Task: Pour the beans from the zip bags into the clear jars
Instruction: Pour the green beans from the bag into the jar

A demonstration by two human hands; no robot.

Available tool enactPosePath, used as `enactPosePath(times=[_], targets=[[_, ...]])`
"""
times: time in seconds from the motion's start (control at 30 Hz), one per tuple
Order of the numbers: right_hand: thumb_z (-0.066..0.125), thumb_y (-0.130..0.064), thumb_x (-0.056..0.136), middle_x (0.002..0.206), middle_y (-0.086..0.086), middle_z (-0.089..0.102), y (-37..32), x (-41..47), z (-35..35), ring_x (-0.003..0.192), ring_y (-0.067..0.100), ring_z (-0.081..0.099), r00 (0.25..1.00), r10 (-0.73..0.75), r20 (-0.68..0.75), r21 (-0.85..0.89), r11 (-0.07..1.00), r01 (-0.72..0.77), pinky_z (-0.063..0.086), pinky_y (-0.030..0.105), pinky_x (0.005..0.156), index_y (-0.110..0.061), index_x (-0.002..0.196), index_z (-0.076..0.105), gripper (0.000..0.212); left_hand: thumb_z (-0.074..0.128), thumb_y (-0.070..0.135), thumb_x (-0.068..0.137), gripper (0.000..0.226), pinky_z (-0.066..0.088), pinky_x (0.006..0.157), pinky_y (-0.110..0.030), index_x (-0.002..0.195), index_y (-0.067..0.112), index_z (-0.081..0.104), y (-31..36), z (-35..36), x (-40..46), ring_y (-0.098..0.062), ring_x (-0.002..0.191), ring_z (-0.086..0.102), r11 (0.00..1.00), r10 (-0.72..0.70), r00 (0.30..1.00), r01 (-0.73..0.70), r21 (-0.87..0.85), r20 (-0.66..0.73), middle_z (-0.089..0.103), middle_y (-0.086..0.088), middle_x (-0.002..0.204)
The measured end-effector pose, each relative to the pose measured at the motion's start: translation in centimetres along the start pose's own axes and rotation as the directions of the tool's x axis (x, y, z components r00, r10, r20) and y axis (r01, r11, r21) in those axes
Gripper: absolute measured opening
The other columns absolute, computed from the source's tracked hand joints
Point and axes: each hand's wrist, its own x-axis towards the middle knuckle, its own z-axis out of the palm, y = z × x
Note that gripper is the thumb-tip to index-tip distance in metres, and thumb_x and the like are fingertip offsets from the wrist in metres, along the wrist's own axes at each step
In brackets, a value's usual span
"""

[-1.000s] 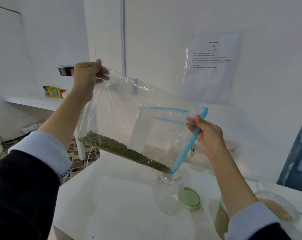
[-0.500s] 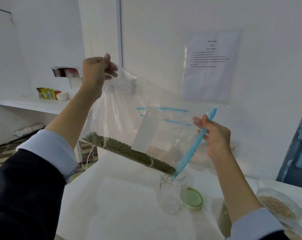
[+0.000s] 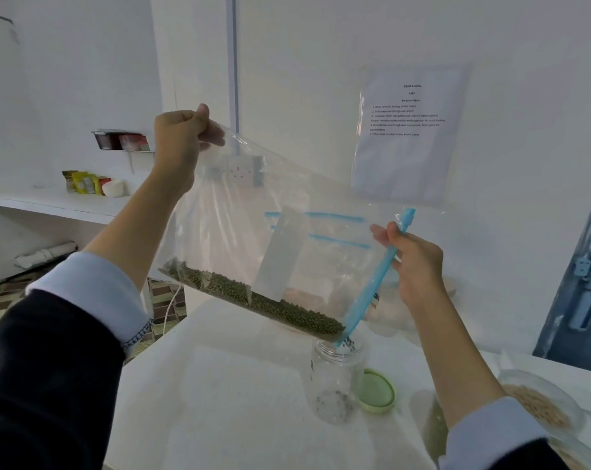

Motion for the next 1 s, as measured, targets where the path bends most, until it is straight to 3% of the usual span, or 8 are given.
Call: enactPosePath(times=[0.1,0.3,0.4,0.6,0.77,0.9,1.0], targets=[[0.071,-0.026,0.083,0.104,0.006,0.072,-0.1,-0.1,0.3,0.101,0.016,0.065,1.0,-0.002,-0.004,-0.005,1.0,0.002,0.044,0.019,0.066,-0.015,0.078,0.069,0.012,0.047,0.02,0.098,0.04,0.044,0.069,-0.019,0.063,0.013,0.063,0.0,-0.4,0.1,-0.002,0.06,0.059,1.0,0.004,1.0,-0.004,0.006,-0.016,0.065,0.009,0.05],[0.071,-0.025,0.084,0.101,0.003,0.073,-0.4,0.3,1.4,0.107,0.015,0.064,0.999,-0.036,0.015,-0.025,0.999,0.036,0.046,0.026,0.086,-0.016,0.076,0.07,0.012,0.047,0.019,0.098,0.039,0.042,0.066,-0.017,0.064,0.013,0.064,-0.3,-1.7,0.4,-0.001,0.061,0.059,1.0,-0.003,0.999,0.004,0.011,-0.046,0.065,0.009,0.051],[0.07,-0.025,0.085,0.101,0.002,0.073,-0.5,0.2,1.9,0.105,0.014,0.063,0.999,-0.037,0.002,-0.03,0.999,0.037,0.044,0.02,0.074,-0.017,0.075,0.07,0.013,0.047,0.019,0.098,0.039,0.042,0.067,-0.017,0.063,0.013,0.063,-0.5,-2.0,0.5,-0.004,0.062,0.059,1.0,-0.024,0.998,0.025,0.004,-0.06,0.065,0.009,0.051],[0.068,-0.025,0.087,0.104,0.002,0.072,-1.2,0.2,2.9,0.102,0.014,0.062,0.996,-0.07,0.059,-0.082,0.994,0.075,0.042,0.02,0.073,-0.017,0.08,0.072,0.012,0.047,0.019,0.098,0.037,0.041,0.065,-0.018,0.065,0.013,0.062,-1.0,-3.0,0.3,0.0,0.059,0.059,0.999,-0.054,0.995,0.053,-0.011,-0.087,0.065,0.011,0.051],[0.066,-0.024,0.089,0.101,0.0,0.073,-1.5,0.4,3.6,0.096,0.01,0.062,0.995,-0.069,0.073,-0.113,0.991,0.077,0.045,0.025,0.082,-0.012,0.081,0.072,0.015,0.047,0.02,0.099,0.037,0.042,0.068,-0.017,0.065,0.013,0.061,-1.1,-3.9,0.4,0.0,0.059,0.06,0.996,-0.082,0.99,0.079,-0.028,-0.116,0.065,0.012,0.051],[0.065,-0.023,0.089,0.101,-0.001,0.073,-1.6,0.1,3.8,0.088,0.006,0.061,0.995,-0.081,0.066,-0.12,0.989,0.088,0.04,0.018,0.069,-0.013,0.08,0.072,0.015,0.047,0.021,0.099,0.037,0.042,0.067,-0.017,0.066,0.013,0.062,-1.3,-4.1,0.4,0.001,0.058,0.059,0.996,-0.083,0.99,0.08,-0.029,-0.118,0.065,0.012,0.051],[0.065,-0.024,0.089,0.101,-0.003,0.071,-1.7,-0.1,3.9,0.087,0.005,0.058,0.993,-0.077,0.092,-0.148,0.985,0.09,0.039,0.019,0.07,-0.011,0.089,0.074,0.016,0.047,0.021,0.099,0.037,0.043,0.066,-0.016,0.066,0.013,0.062,-1.6,-4.1,0.5,0.001,0.058,0.06,0.996,-0.085,0.989,0.082,-0.027,-0.123,0.065,0.012,0.051]])
